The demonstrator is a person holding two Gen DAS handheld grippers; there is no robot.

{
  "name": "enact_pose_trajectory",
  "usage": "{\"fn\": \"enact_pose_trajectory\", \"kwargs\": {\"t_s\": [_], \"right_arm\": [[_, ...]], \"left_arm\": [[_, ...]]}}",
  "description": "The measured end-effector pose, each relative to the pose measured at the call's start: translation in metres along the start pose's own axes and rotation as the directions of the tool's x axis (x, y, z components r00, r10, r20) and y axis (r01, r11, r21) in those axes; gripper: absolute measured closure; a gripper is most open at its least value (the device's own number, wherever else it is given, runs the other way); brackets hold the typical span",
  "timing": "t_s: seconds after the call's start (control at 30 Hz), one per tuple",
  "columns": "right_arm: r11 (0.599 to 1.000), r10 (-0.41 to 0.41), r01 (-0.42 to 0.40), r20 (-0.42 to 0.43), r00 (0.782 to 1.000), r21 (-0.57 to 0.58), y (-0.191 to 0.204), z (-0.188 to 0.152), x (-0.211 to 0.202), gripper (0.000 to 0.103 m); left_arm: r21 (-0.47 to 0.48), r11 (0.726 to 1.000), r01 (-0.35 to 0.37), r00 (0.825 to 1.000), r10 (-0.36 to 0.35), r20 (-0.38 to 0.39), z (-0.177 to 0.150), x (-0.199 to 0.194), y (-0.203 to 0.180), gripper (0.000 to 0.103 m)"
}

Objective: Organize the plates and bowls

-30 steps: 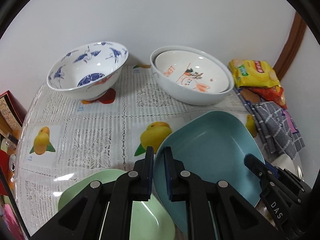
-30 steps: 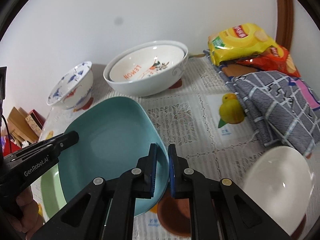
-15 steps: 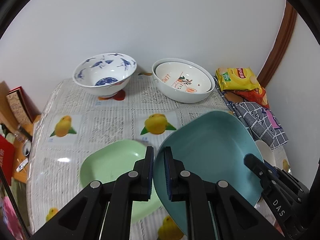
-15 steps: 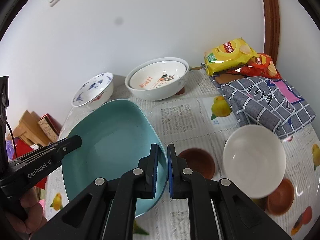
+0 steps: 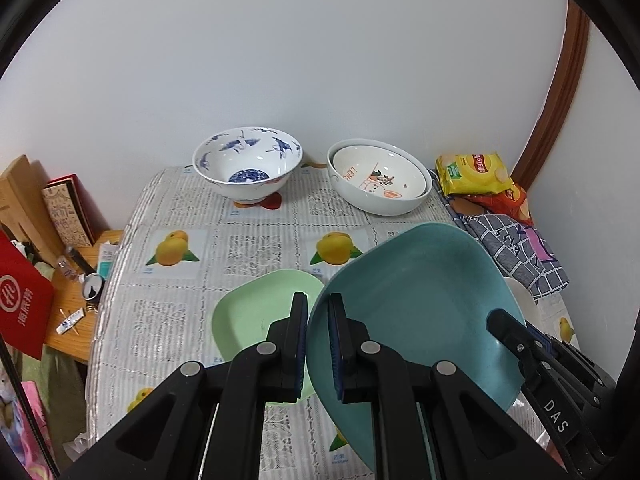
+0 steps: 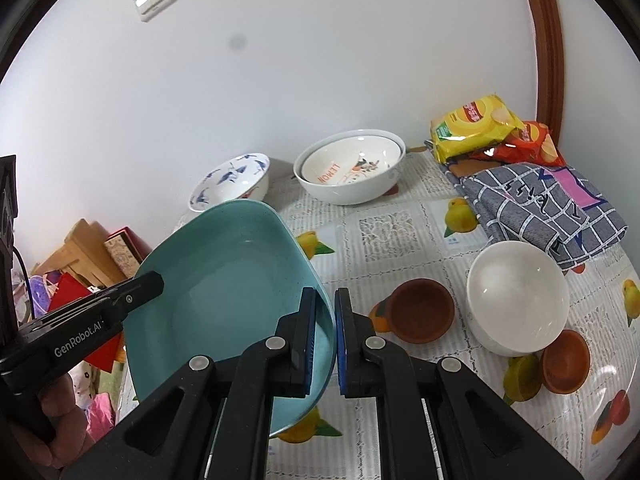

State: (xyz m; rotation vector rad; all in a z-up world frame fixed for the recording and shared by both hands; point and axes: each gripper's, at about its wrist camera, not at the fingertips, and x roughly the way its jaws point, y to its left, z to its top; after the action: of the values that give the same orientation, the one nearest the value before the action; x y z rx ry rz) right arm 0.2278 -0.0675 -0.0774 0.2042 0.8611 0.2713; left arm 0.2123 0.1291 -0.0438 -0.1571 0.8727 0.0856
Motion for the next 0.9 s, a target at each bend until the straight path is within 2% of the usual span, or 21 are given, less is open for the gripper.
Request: {"fn": "enact_pose_trajectory", "kwargs": {"t_s": [0.3, 0.9], "right_arm": [[1.0, 0.018, -0.018, 0.01, 1.0, -0.023, 0.017, 0.0, -0.002, 0.094], [0.997, 0.053, -0.055, -0.036, 0.998, -0.059, 0.055, -0.007, 0.038, 0.094]], "left_arm": [[-0.025, 1.0, -0.009, 1.0, 0.01, 0.011, -0.001, -0.008, 0.017, 0.093], [-0.077, 0.995, -0.055, 0.998, 0.054, -0.02, -0.005, 0.014, 0.064, 0.093]]}}
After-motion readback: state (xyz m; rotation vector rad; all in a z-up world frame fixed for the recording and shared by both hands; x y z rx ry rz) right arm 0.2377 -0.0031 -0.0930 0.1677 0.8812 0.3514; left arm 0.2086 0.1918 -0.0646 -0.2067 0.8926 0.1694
